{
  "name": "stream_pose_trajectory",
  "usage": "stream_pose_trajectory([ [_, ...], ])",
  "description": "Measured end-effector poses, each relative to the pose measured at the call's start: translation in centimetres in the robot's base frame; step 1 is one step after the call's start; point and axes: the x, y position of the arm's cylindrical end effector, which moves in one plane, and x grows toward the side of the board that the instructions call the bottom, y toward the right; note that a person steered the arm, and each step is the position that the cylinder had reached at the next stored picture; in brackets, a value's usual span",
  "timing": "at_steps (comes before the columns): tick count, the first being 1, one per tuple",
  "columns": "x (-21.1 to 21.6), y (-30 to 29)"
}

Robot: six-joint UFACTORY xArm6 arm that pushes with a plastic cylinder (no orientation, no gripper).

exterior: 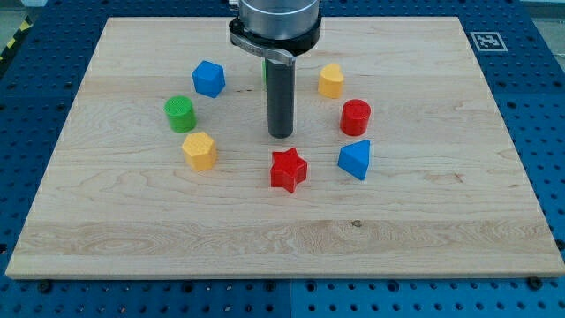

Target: Move blue cube towards top left

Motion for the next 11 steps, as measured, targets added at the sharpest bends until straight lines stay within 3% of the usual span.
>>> stream_pose_trajectory([
  [2,-0.6,0.7],
  [4,-5.1,-0.7],
  [6,-8.3,-9.1],
  [8,-10.9,-10.9],
  [11,-10.3,-15.9],
])
